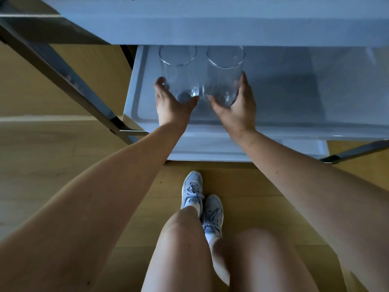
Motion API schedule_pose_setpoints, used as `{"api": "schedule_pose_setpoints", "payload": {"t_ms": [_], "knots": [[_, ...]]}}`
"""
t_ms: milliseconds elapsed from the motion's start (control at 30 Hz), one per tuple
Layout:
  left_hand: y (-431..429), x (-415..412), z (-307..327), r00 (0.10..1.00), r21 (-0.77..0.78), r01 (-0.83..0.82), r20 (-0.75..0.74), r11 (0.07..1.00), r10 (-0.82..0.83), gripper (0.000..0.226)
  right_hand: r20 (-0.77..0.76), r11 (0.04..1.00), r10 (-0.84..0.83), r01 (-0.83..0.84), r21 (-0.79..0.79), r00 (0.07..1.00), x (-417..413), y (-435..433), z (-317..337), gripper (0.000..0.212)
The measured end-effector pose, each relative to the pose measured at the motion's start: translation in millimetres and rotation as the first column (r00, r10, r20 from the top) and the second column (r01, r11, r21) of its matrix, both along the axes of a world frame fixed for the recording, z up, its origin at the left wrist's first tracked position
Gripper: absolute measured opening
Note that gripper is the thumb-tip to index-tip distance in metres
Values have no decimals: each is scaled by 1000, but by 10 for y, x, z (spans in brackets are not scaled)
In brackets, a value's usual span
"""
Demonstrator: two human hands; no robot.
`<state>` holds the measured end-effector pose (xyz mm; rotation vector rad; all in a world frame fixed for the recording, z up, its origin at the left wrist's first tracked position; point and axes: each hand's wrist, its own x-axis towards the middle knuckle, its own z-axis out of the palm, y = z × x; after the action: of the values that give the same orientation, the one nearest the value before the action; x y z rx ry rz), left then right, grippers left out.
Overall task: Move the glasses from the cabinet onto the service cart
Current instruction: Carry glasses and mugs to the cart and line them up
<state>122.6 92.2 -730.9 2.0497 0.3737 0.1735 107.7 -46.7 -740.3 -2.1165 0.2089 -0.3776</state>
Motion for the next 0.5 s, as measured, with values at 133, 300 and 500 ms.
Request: {"api": "schedule_pose_setpoints", "payload": {"t_ms": [133, 300, 500], "knots": [[49, 42, -79, 999, -27, 17, 51, 999, -15, 85, 9, 999, -12, 12, 39, 1000, 93, 65, -56, 94], [171, 228, -166, 995, -85, 40, 98, 996, -32, 80, 61, 996, -63, 60, 61, 996, 208, 200, -153, 83], [226, 452, -237, 989, -125, 5, 147, 992, 14, 80, 80, 995, -72, 65, 79, 994, 412, 365, -240, 83]]}}
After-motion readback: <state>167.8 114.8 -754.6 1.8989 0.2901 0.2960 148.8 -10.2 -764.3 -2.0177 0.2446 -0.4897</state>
